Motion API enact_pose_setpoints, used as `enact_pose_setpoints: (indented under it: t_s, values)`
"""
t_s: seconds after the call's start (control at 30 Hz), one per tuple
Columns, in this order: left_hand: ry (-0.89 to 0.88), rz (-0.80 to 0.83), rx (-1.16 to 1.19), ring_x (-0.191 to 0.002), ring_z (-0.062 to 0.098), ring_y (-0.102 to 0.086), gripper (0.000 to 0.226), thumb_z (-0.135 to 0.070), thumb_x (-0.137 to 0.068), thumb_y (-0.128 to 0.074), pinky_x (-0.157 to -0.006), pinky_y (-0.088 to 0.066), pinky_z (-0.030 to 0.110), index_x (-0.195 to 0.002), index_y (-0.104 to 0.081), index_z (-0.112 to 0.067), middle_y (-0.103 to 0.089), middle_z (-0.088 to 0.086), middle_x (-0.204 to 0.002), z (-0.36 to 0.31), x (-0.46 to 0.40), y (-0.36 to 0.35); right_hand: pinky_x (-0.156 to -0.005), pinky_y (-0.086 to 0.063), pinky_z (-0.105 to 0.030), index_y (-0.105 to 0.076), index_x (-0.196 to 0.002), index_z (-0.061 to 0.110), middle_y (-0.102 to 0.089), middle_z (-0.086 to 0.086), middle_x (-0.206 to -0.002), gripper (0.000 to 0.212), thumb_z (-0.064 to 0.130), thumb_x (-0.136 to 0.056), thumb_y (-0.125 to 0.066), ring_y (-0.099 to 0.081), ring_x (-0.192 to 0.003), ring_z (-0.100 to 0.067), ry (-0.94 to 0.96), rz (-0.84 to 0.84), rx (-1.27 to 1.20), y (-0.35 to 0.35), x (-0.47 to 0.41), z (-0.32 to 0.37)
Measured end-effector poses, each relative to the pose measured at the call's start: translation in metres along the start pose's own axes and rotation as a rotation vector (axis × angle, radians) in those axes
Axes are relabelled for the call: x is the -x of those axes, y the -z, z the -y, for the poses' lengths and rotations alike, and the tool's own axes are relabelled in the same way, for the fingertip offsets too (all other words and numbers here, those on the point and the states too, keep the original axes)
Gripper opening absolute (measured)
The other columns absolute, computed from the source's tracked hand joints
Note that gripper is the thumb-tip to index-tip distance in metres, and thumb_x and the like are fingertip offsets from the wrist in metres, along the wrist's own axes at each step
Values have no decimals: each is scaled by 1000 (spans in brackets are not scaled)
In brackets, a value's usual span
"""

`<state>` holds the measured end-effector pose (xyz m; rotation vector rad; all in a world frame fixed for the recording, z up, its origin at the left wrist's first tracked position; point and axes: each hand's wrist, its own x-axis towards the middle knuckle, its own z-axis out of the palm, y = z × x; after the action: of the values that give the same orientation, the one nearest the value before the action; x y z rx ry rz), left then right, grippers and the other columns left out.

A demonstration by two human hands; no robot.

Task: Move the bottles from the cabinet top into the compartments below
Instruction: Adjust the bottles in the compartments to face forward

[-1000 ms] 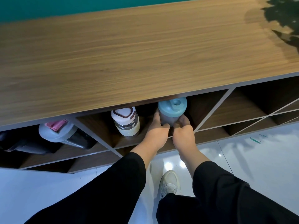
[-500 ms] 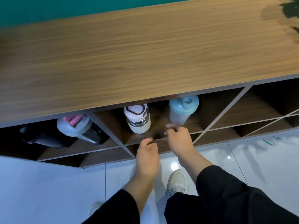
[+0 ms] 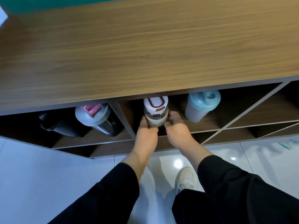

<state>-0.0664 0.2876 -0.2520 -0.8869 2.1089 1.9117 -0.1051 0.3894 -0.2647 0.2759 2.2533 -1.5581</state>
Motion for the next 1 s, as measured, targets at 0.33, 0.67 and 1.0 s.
enact_pose_setpoints:
  t_s: [0.33, 0.67, 1.0]
  values:
    - [-30, 41, 3, -134, 13, -48, 74, 10, -92, -41, -120, -32, 38, -157, -32, -24, -53, -6, -146, 6, -3, 0, -92, -37, -19, -38, -152, 20, -61, -5, -136, 62, -2, -95, -44, -57, -112, -13, 78, 63, 17, 3, 6, -7]
    - [81, 0, 73, -138, 16, -45, 64, 0, -98, -42, -115, -32, 31, -157, -31, -22, -51, -7, -145, 10, 7, 0, -108, -39, -31, -31, -156, 18, -50, -8, -149, 62, 10, -98, -52, -50, -135, -24, -9, -21, 56, 1, 2, -16]
    - [445, -373, 456, -90, 25, -69, 25, -20, -105, -41, -75, -57, 36, -118, -60, -11, -69, 11, -100, 30, 51, 84, -72, -59, -39, -69, -76, 8, -71, -9, -66, 35, 29, -99, -52, -66, -62, -19, -76, 388, 425, -19, 69, 20]
